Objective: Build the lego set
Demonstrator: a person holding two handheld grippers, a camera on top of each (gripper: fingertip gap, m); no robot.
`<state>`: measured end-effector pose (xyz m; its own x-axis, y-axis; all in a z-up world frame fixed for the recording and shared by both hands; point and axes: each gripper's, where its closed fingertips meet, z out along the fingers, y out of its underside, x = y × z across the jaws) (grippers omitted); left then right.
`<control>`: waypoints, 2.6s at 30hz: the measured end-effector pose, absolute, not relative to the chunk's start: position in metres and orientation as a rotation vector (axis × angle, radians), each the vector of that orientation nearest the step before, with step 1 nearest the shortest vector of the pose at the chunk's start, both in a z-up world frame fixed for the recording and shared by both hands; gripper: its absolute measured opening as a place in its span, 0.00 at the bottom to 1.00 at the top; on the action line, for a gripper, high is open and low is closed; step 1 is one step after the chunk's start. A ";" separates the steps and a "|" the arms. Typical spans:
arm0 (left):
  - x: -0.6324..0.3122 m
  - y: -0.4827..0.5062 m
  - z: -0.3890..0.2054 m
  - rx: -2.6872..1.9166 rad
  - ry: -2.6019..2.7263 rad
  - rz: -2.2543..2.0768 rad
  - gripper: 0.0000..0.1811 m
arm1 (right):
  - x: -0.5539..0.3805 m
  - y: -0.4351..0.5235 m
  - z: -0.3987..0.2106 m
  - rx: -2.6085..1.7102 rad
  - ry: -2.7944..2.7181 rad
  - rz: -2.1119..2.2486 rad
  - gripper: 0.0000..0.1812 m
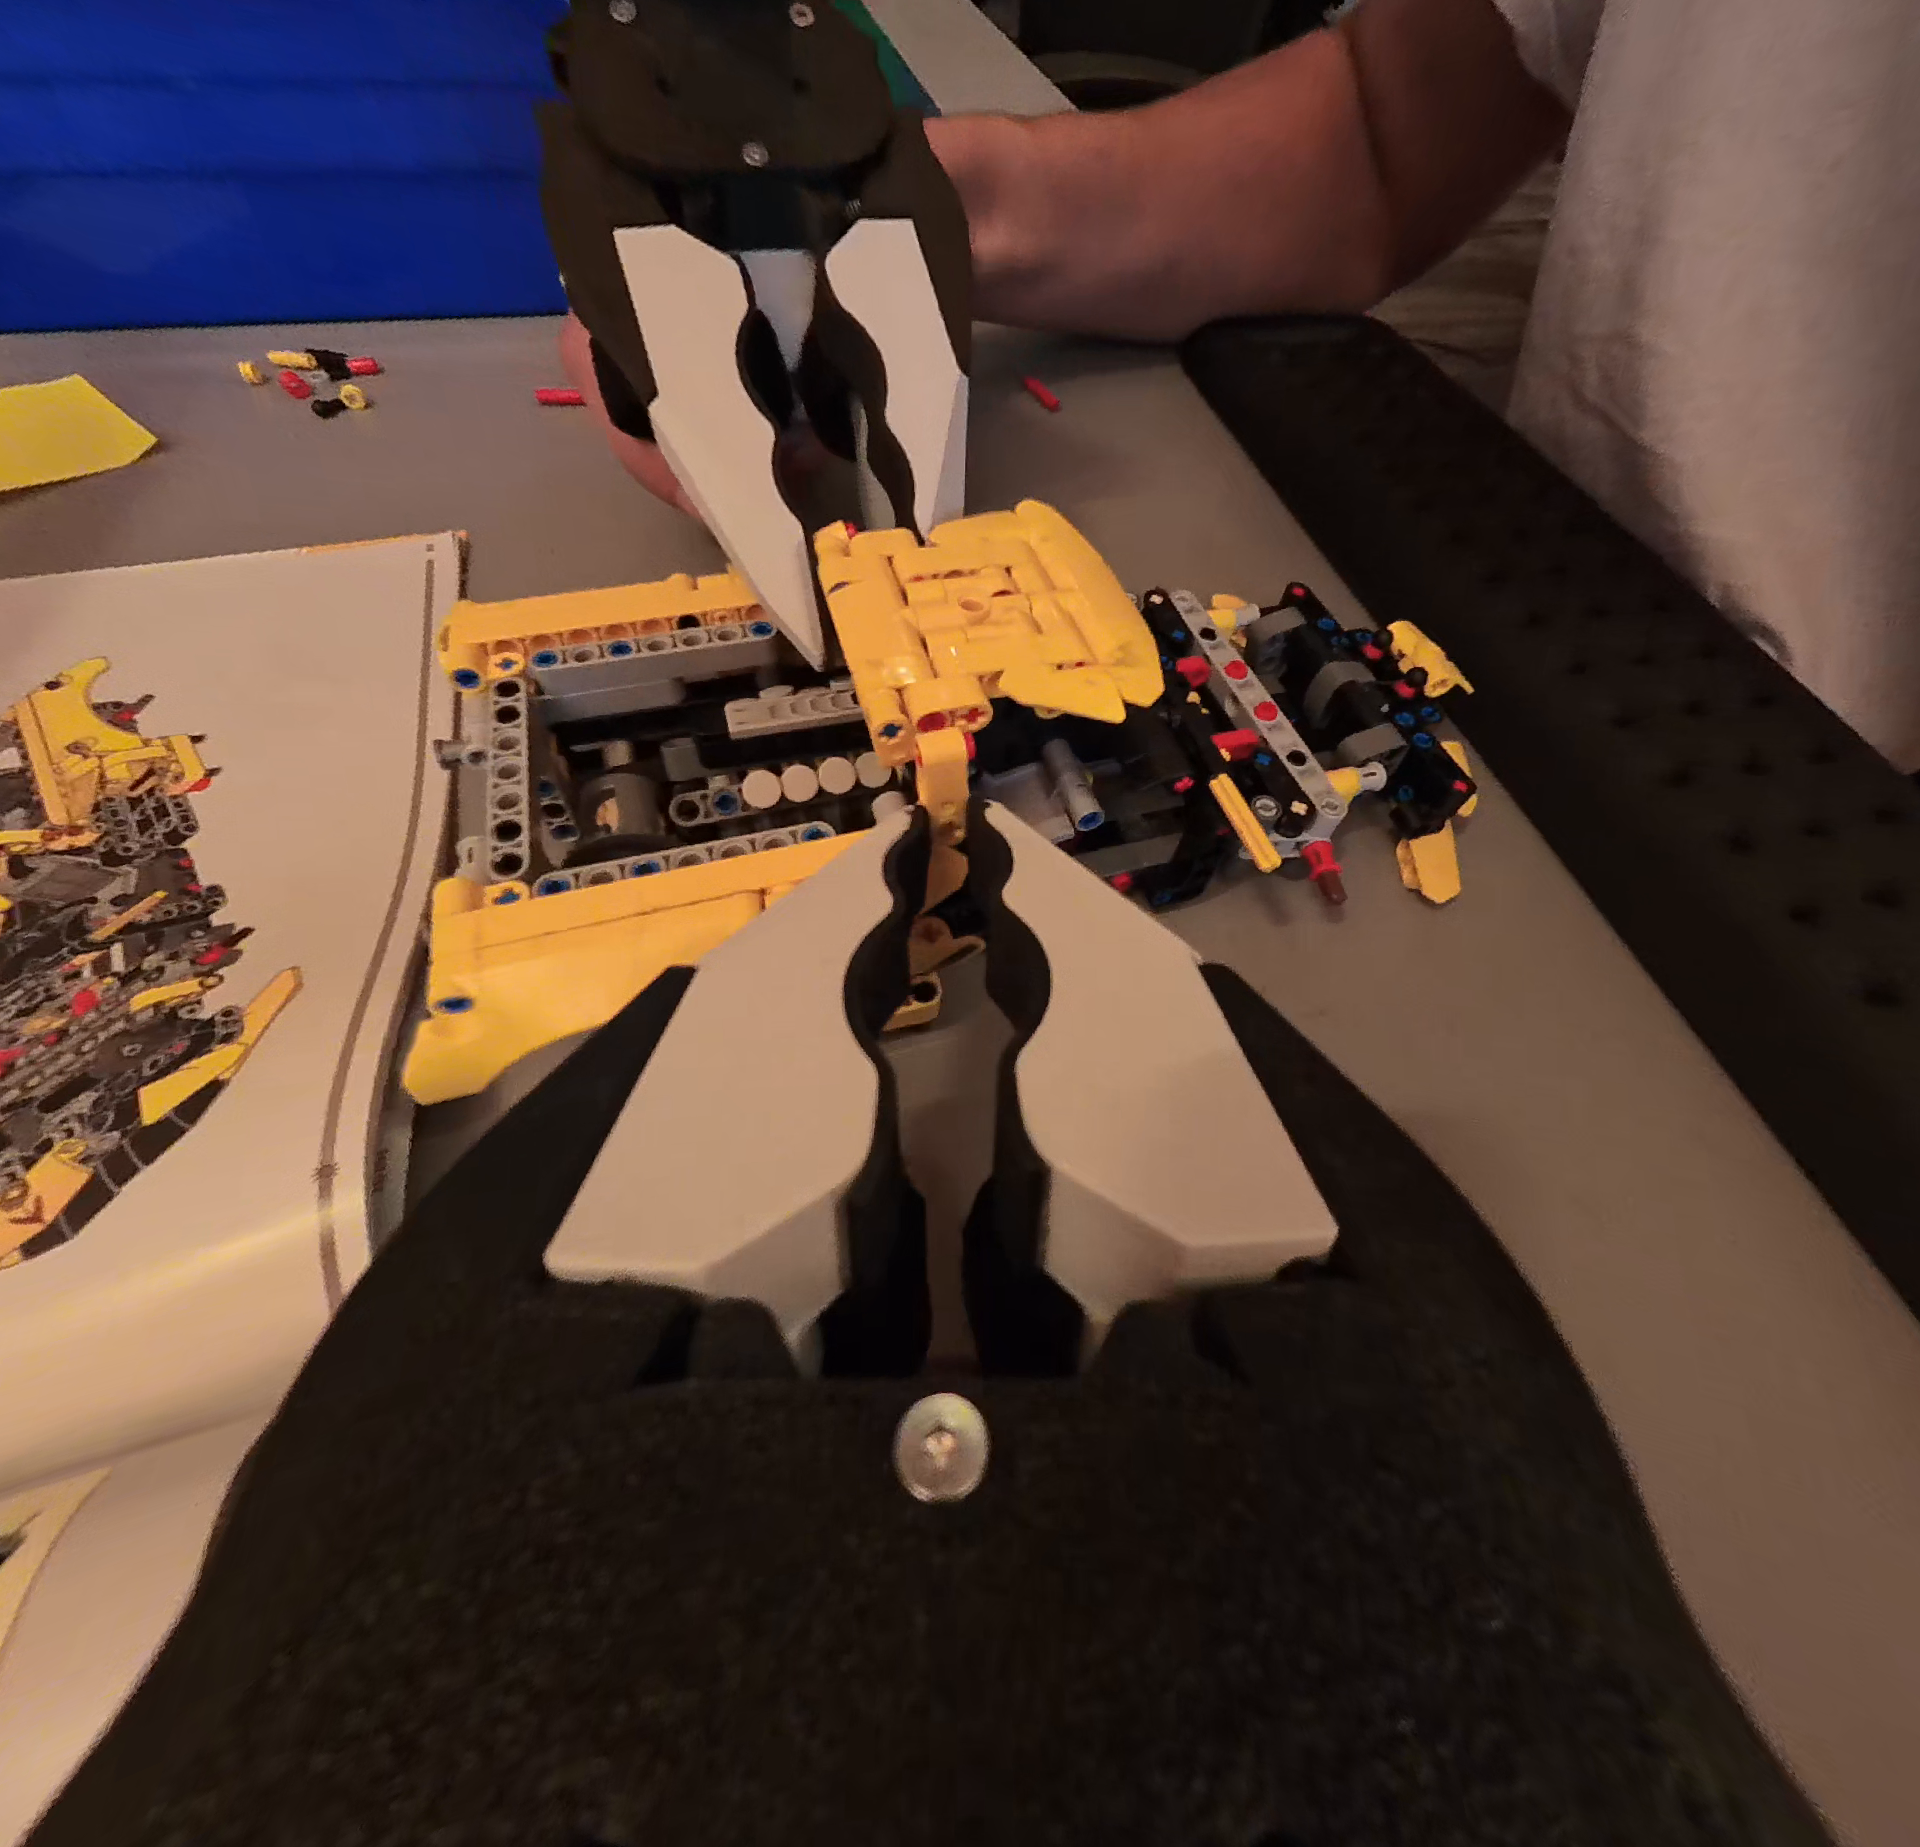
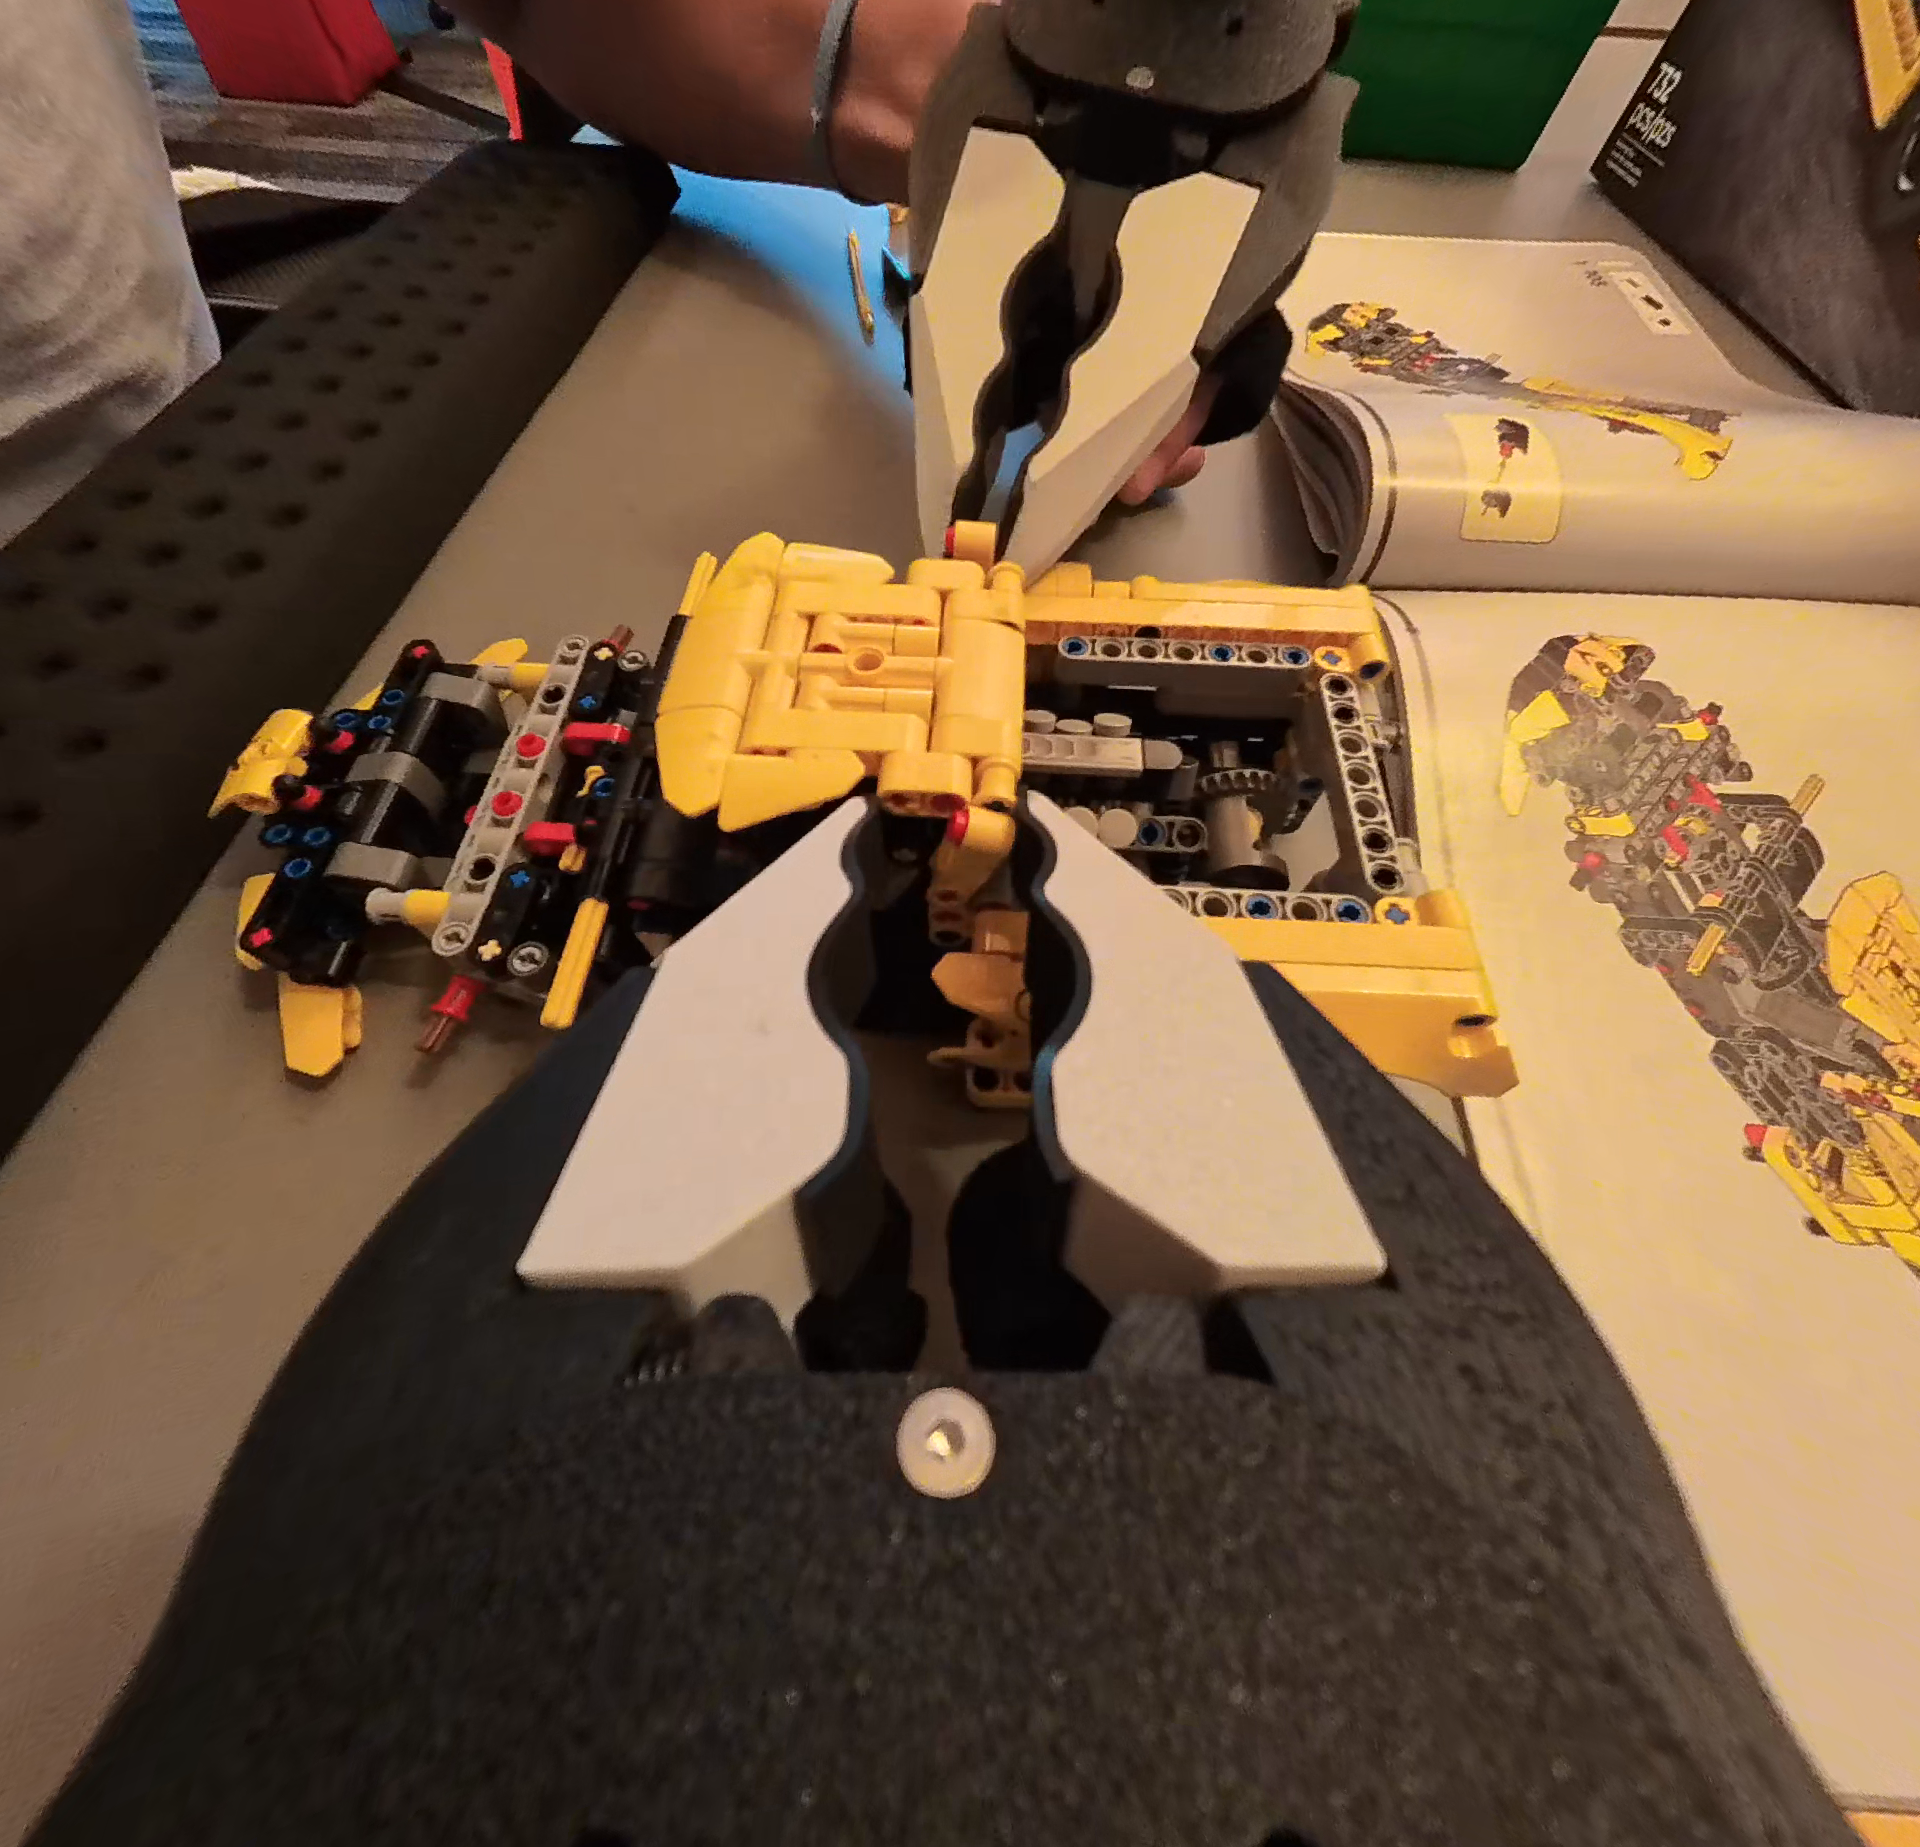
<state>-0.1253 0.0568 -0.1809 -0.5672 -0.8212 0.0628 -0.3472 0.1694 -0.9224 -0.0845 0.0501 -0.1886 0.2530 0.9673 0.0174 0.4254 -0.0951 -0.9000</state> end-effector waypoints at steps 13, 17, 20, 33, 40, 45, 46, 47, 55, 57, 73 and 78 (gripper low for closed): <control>-0.125 0.056 -0.184 -0.988 2.016 -1.281 0.03 | -0.085 0.050 -0.189 -1.674 -1.301 0.826 0.12; -0.124 0.056 -0.183 -1.008 2.028 -1.328 0.04 | -0.085 0.050 -0.189 -1.676 -1.308 0.831 0.12; -0.124 0.056 -0.183 -1.032 2.042 -1.371 0.04 | -0.085 0.050 -0.189 -1.674 -1.305 0.831 0.12; -0.115 0.055 -0.183 -1.049 2.050 -1.399 0.04 | -0.068 0.051 -0.143 -1.755 -1.234 0.849 0.25; -0.113 0.056 -0.182 -1.058 2.037 -1.393 0.04 | -0.097 0.066 -0.144 -1.914 -1.159 0.853 0.20; -0.113 0.055 -0.179 -1.041 2.016 -1.395 0.04 | -0.116 0.064 -0.166 -1.963 -1.337 0.634 0.12; -0.113 0.053 -0.176 -1.027 1.997 -1.413 0.04 | -0.119 0.065 -0.166 -1.961 -1.341 0.629 0.11; -0.113 0.051 -0.172 -1.012 1.973 -1.438 0.04 | -0.121 0.064 -0.166 -1.965 -1.357 0.622 0.09; -0.120 0.059 -0.149 -1.077 1.821 -1.337 0.04 | -0.127 0.068 -0.150 -2.028 -1.237 0.719 0.05; -0.121 0.069 -0.143 -1.112 1.740 -1.152 0.04 | -0.125 0.075 -0.143 -2.087 -1.079 0.816 0.05; -0.146 0.050 -0.150 -1.625 1.227 -1.079 0.09 | -0.147 0.056 -0.140 -2.132 -1.007 0.933 0.05; -0.146 0.040 -0.150 -1.582 1.252 -1.208 0.08 | -0.150 0.045 -0.147 -2.092 -1.079 0.961 0.05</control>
<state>-0.1464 0.0402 -0.1504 0.0672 -0.9752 0.2108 -0.2451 -0.2209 -0.9440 -0.1495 0.0454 -0.1471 0.4101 0.8508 -0.3286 0.4242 -0.4969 -0.7571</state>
